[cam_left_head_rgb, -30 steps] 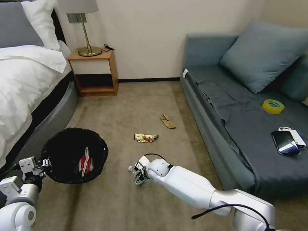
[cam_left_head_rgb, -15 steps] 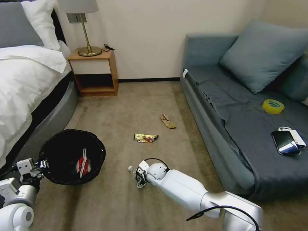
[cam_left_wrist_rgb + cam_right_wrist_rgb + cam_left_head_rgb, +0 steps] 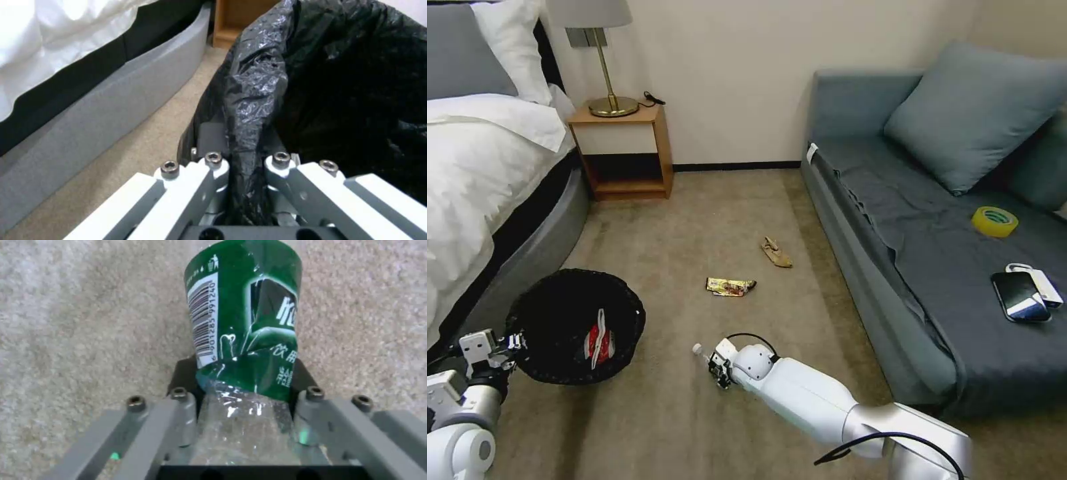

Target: Pick up the trash bin, then pick up the garbage on the floor and place it into the trash bin.

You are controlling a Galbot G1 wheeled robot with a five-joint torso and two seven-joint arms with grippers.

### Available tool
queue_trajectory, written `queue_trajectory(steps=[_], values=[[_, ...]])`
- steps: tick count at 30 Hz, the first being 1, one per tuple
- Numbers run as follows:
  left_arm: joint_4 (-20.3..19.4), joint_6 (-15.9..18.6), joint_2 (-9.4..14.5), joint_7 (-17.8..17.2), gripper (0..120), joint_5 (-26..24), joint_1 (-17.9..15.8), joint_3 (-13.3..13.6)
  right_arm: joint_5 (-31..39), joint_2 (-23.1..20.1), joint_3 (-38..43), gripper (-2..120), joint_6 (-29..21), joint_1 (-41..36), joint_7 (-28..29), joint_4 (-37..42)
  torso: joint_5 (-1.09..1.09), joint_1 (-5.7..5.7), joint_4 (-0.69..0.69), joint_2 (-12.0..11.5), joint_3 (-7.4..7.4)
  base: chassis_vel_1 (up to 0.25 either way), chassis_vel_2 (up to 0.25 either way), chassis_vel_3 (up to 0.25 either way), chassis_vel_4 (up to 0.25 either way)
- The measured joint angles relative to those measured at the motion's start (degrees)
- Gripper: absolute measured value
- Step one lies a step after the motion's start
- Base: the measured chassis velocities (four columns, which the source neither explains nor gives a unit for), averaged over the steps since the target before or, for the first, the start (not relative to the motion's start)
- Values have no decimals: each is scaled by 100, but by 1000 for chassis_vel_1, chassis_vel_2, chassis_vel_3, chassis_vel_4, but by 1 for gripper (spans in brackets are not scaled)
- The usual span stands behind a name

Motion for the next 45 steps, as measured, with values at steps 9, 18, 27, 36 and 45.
queue_trajectory(steps=[9, 18, 27, 36, 45], values=[[6, -1, -6, 7, 4, -38, 1, 94, 436, -405, 586, 22, -207, 62, 556, 1130, 1, 0, 0, 0, 0, 0, 0, 0, 0], [3, 92, -101, -23, 4, -100, -70, 343, 1471, -923, 1678, 22, -190, 451, 1348, 2984, 1, 0, -1, 0, 0, 0, 0, 0, 0], [-23, 182, -137, -44, 4, -139, -114, 608, 2379, -1302, 1717, 22, 161, 586, 1647, 4708, 1, 0, 0, 0, 0, 0, 0, 0, 0], [-95, 255, -191, -50, 4, -191, -88, 793, 2570, -1211, 715, 22, 190, 553, 1768, 5609, 0, 0, 0, 0, 0, 0, 0, 0, 0], [-277, 294, -294, -45, 4, -224, 22, 865, 2142, -758, -2, 22, 190, 332, 1734, 5134, -1, 0, 0, 0, 0, 0, 0, 0, 0]])
